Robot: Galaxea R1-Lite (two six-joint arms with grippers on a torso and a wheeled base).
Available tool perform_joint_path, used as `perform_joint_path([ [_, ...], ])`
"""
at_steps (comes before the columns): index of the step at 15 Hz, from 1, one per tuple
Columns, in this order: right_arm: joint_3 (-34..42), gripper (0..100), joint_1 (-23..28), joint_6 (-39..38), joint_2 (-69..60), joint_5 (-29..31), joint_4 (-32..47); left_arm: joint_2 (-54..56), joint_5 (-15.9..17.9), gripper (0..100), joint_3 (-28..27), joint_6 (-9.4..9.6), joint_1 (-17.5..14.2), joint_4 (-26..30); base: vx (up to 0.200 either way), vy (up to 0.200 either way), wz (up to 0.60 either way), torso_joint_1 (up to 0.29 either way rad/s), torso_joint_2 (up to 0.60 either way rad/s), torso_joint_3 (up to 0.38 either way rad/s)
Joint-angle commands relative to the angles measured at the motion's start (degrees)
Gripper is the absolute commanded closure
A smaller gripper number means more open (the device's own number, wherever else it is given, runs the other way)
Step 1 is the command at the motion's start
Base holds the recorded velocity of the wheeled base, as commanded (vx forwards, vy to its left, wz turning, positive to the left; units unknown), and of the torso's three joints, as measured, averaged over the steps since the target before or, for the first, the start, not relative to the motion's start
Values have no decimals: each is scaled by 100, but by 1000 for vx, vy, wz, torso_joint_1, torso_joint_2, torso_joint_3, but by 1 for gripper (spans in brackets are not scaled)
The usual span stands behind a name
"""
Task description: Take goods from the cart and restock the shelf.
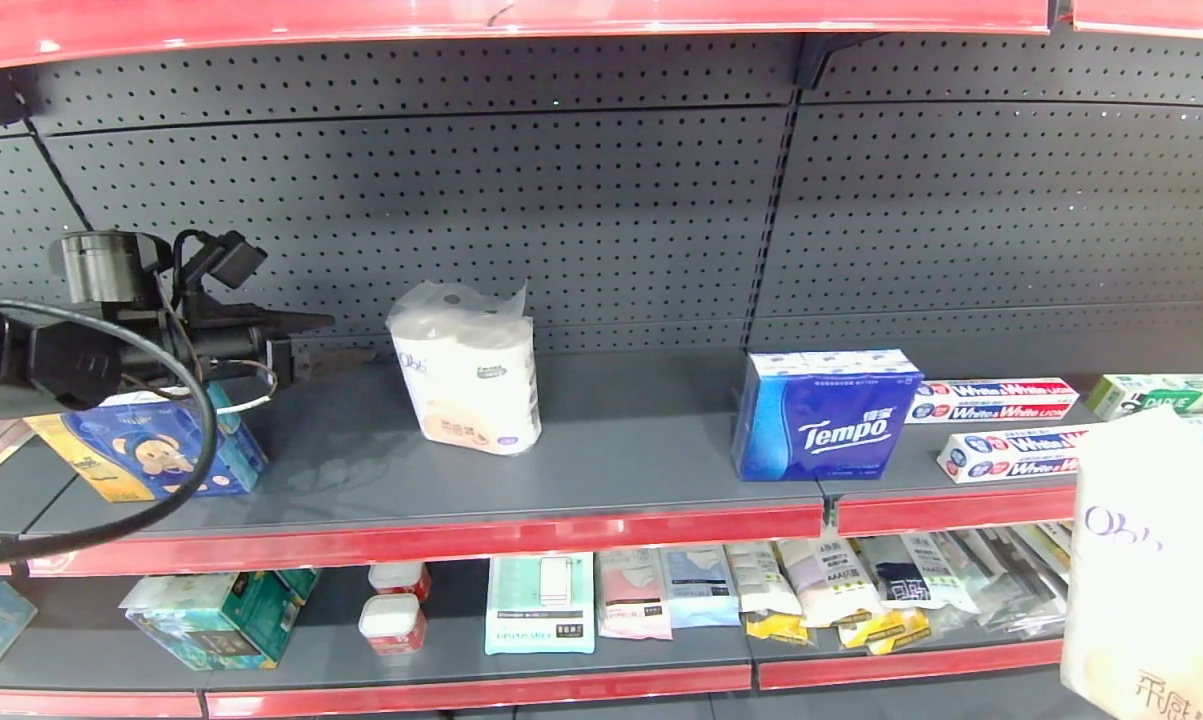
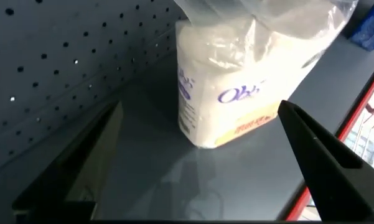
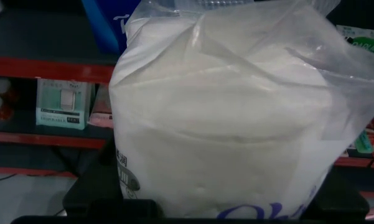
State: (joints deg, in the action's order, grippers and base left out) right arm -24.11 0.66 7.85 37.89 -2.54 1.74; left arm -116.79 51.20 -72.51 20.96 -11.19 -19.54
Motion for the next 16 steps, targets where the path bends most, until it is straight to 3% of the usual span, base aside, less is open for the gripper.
perform_joint_path([
  [1, -6, 100, 4, -3, 17, -1, 1, -222, 118, 0, -211, 14, 3, -15, 0, 0, 0, 0, 0, 0],
  [9, 21, 100, 171, 15, 61, -1, 1, -670, 672, 0, -527, 102, 64, -15, 0, 0, 0, 0, 0, 0],
  [10, 29, 100, 171, 59, 122, -1, 1, -802, 857, 0, -703, 102, 73, -15, 0, 0, 0, 0, 0, 0],
  [16, 29, 100, 242, 94, 219, -1, 1, -1180, 1111, 0, -1292, 102, 108, -15, 0, 0, 0, 0, 0, 0],
])
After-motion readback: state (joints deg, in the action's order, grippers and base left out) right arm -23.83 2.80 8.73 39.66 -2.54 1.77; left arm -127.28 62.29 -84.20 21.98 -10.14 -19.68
